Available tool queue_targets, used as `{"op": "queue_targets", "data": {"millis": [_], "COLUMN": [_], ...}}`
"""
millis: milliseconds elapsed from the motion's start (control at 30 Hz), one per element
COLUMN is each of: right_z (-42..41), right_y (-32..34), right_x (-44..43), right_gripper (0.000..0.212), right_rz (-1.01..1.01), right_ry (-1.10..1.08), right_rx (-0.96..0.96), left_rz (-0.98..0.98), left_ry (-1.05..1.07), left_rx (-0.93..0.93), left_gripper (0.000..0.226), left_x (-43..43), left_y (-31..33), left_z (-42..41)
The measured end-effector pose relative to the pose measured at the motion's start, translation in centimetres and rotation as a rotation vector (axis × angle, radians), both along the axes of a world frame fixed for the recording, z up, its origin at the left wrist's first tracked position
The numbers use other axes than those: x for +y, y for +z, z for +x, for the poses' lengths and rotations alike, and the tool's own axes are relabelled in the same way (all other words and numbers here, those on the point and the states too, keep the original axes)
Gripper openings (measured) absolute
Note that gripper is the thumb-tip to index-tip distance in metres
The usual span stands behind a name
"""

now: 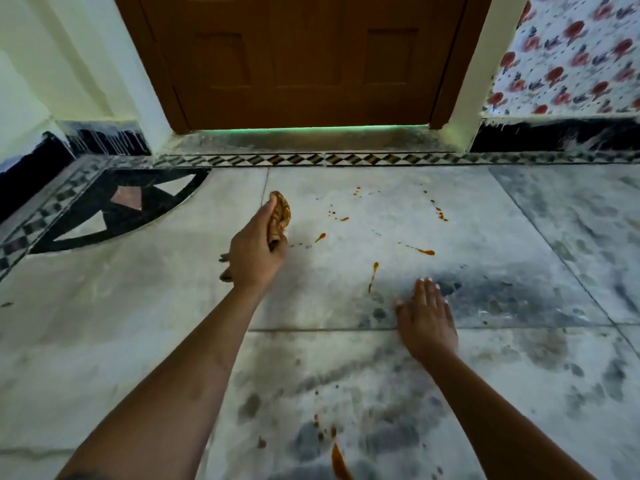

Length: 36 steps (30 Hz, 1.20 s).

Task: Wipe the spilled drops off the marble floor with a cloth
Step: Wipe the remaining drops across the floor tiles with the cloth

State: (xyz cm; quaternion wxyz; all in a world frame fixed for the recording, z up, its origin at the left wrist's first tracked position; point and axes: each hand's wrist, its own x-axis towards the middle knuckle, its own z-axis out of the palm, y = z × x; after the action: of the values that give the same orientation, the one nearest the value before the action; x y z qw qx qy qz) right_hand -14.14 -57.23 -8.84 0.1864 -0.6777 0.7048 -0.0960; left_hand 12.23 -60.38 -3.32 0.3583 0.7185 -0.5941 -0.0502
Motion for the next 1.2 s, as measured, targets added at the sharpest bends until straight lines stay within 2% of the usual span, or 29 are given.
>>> {"op": "queue_targets", "data": {"millis": [67, 133, 167, 200, 300, 433, 600, 700, 833, 933, 1000, 1067, 1200], "right_z": [-0.2, -0.2, -0.2, 0.0, 0.1, 0.2, 0.4, 0.5, 0.4, 0.4, 0.5, 0.4, 0.4], "right_y": [-1.6, -3.0, -3.5, -3.8, -4.1, -4.1, -3.5, -3.4, -3.5, -3.4, -3.4, -3.4, -3.6], "right_x": [-1.6, -2.7, -3.0, -3.1, -3.2, -3.3, -3.3, -3.4, -3.4, -3.4, -3.4, -3.3, -3.5], "right_gripper": [0.064, 0.066, 0.07, 0.075, 0.08, 0.078, 0.075, 0.075, 0.074, 0.074, 0.074, 0.074, 0.071], "right_rz": [-0.016, -0.058, -0.104, -0.154, -0.194, -0.185, -0.129, -0.118, -0.107, -0.103, -0.103, -0.102, -0.131], "right_ry": [-0.014, -0.02, -0.035, -0.053, -0.058, -0.071, -0.075, -0.084, -0.082, -0.083, -0.084, -0.09, -0.097], "right_rx": [0.026, 0.1, 0.123, 0.131, 0.145, 0.158, 0.164, 0.162, 0.172, 0.173, 0.171, 0.172, 0.162], "left_rz": [0.288, 0.597, 0.659, 0.662, 0.675, 0.661, 0.538, 0.566, 0.655, 0.625, 0.543, 0.504, 0.565], "left_ry": [-0.137, -0.139, -0.097, -0.052, -0.003, -0.046, -0.186, -0.106, 0.038, -0.066, -0.206, -0.258, -0.047], "left_rx": [-0.185, -0.162, -0.108, -0.092, -0.275, -0.301, -0.448, -0.446, -0.328, -0.362, -0.443, -0.491, -0.453], "left_gripper": [0.076, 0.07, 0.064, 0.062, 0.074, 0.08, 0.072, 0.068, 0.07, 0.068, 0.068, 0.071, 0.069], "left_x": [-2.0, -3.1, -3.7, -4.2, -7.1, -11.1, -5.9, -6.4, -12.4, -11.8, -8.1, -4.7, -7.5], "left_y": [-2.1, -4.1, -4.9, -5.2, -6.1, -6.4, -7.5, -7.3, -6.8, -7.1, -7.4, -7.4, -7.3], "left_z": [0.4, 0.5, 0.3, 0.2, -0.5, -3.5, -3.3, -0.6, -1.2, -3.2, -3.0, -1.2, 3.3]}}
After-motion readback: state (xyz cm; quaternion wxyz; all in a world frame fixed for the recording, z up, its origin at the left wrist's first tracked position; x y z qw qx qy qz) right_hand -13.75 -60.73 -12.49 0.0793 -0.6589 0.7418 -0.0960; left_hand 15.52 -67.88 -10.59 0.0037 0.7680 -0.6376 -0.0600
